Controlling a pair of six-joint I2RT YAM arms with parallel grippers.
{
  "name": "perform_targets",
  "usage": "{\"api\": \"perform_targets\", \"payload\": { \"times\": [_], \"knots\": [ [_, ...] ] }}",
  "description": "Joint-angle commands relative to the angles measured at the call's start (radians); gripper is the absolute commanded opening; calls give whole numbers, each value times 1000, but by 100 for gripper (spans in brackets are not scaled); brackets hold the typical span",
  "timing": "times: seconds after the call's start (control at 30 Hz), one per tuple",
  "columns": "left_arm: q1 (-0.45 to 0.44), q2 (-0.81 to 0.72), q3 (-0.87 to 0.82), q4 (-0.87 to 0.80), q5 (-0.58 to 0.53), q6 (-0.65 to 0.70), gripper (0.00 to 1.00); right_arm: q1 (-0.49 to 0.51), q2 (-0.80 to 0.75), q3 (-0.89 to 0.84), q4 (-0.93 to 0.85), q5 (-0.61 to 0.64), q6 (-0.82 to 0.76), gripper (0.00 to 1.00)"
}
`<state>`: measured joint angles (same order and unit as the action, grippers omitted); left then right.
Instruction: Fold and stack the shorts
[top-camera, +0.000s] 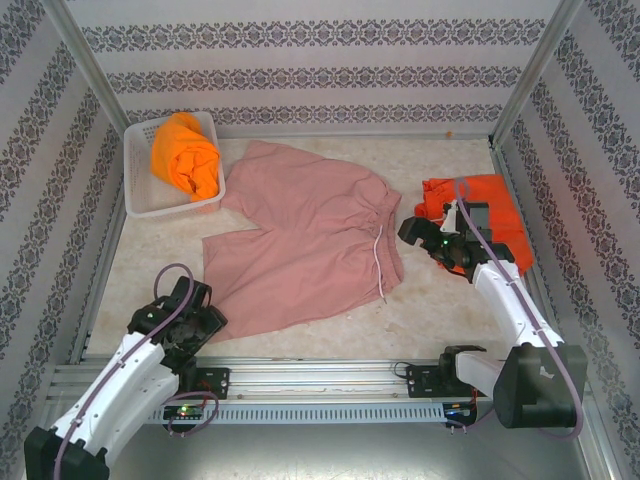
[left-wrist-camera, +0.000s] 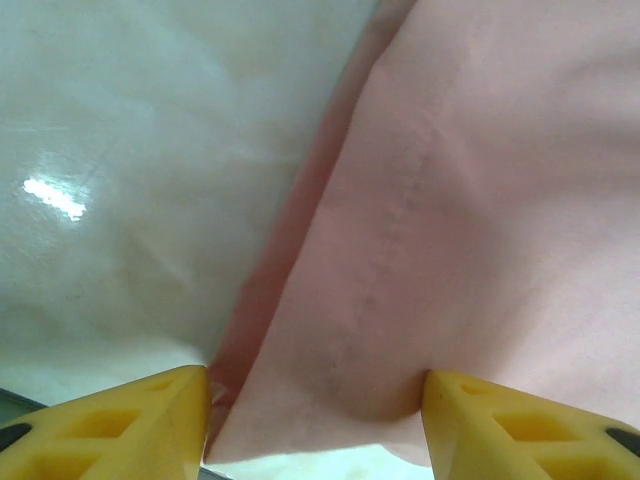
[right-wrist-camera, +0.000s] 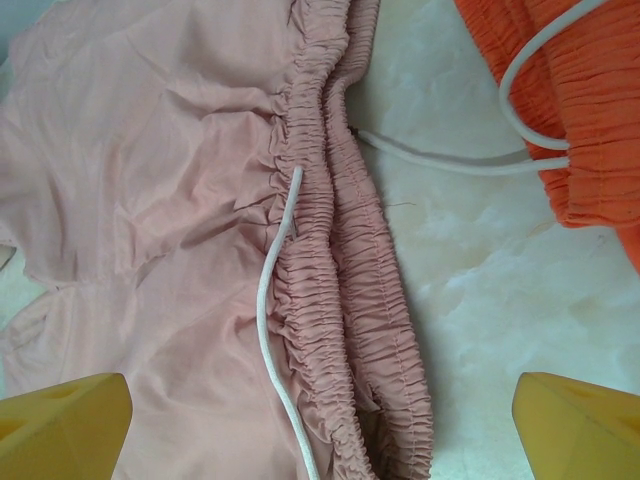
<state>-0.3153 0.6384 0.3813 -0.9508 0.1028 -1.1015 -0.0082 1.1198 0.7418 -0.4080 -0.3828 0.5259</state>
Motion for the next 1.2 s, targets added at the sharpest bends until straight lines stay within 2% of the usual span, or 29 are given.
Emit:
{"api": "perform_targets", "payload": {
  "times": [0.0, 0.1, 0.2, 0.4, 0.53, 0.8, 1.0, 1.17],
  "knots": [
    [-19, 39, -33, 60, -39, -18, 57, 21, -2, -21, 1, -1, 14, 98],
    [-28, 75, -49, 108, -36, -22, 51, 37, 0, -31, -4, -1, 20, 98],
    [-30, 81, -34, 121, -60, -1, 34, 64, 1, -43, -9, -1, 27, 98],
    [-29, 53, 32, 100, -116, 42, 15, 146, 28, -79, -7, 39, 50, 93],
    [-28, 45, 49, 115, -120, 52, 4, 194, 62, -105, 15, 81, 78, 85],
    [-29, 11, 62, 133, -137, 65, 2, 225, 155, -125, 40, 162, 91, 69],
    [-30, -2, 48, 161, -130, 55, 1, 240, 221, -120, 67, 133, 106, 57],
    [-29, -2, 41, 182, -124, 46, 1, 263, 248, -116, 83, 129, 127, 51]
  ]
}}
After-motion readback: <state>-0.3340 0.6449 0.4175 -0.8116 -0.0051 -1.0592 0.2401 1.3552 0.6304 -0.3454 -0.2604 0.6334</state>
